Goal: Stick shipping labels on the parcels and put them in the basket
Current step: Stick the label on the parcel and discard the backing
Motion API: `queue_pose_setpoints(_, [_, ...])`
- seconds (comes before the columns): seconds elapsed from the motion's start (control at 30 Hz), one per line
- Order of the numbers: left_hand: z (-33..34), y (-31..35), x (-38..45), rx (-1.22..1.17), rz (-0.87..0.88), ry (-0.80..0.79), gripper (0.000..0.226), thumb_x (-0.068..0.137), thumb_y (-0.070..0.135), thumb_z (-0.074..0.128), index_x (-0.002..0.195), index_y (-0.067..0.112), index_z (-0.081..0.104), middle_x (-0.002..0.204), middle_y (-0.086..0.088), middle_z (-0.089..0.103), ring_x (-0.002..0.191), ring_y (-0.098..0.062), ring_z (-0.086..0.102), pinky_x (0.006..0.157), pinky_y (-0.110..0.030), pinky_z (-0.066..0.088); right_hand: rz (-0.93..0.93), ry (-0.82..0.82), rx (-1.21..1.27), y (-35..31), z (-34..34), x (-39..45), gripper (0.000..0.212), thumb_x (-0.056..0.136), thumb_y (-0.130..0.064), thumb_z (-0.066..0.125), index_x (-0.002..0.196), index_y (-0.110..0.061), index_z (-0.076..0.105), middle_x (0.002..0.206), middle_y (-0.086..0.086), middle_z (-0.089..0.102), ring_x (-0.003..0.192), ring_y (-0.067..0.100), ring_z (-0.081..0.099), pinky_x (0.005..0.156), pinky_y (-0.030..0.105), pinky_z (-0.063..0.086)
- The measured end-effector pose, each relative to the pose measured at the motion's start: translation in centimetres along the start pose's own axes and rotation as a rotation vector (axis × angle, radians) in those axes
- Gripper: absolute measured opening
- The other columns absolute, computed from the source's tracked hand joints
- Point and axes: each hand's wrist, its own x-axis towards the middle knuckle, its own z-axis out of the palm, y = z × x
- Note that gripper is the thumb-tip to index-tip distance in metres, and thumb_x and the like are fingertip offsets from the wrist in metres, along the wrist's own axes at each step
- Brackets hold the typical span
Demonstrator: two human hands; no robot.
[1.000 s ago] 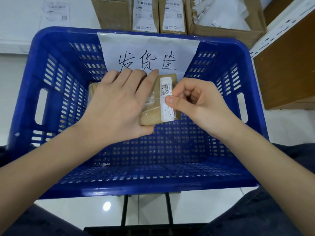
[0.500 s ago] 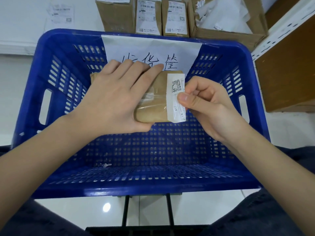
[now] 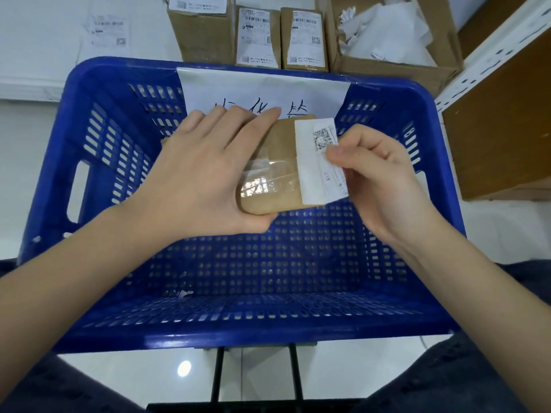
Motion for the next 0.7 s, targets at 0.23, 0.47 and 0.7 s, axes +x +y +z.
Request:
queue_pose_setpoints(0.23, [0.7, 0.6, -0.3, 0.171, -0.017, -0.054, 0.100, 0.058, 0.062, 0.048, 0.136, -0.001, 0.045, 0.107, -0.019, 0.059, 0.091, -0.035, 0.056, 0.078, -0.043, 0.032, -0.061, 0.253, -0.612, 0.7, 0.1, 0.4, 0.015, 0.077, -0.006, 0.070, 0.065, -0.003, 0.062, 0.057, 0.015, 0.056, 0.055, 0.012, 0.049, 0.057, 0.020, 0.041])
queue_pose_setpoints(0.47, [2.1, 1.9, -0.6, 0.275, -0.072, -0.136, 0.103, 0.053, 0.056, 0.071, 0.132, -0.004, 0.048, 0.099, -0.019, 0.060, 0.083, -0.035, 0.057, 0.071, -0.041, 0.035, -0.272, 0.350, -1.137, 2.4, 1.6, -0.2, 0.011, 0.073, -0.018, 0.061, 0.068, -0.012, 0.054, 0.049, -0.009, 0.047, 0.051, 0.011, 0.048, 0.059, 0.031, 0.046])
queue_pose_setpoints(0.7, [2.6, 2.2, -0.6, 0.312, -0.062, -0.168, 0.105, 0.048, 0.059, 0.071, 0.130, -0.003, 0.047, 0.098, -0.018, 0.059, 0.081, -0.034, 0.056, 0.071, -0.040, 0.037, -0.325, 0.182, -1.237, 3.2, 2.2, -0.4, 0.016, 0.083, -0.024, 0.054, 0.082, -0.009, 0.051, 0.059, -0.004, 0.050, 0.062, 0.020, 0.050, 0.060, 0.042, 0.047])
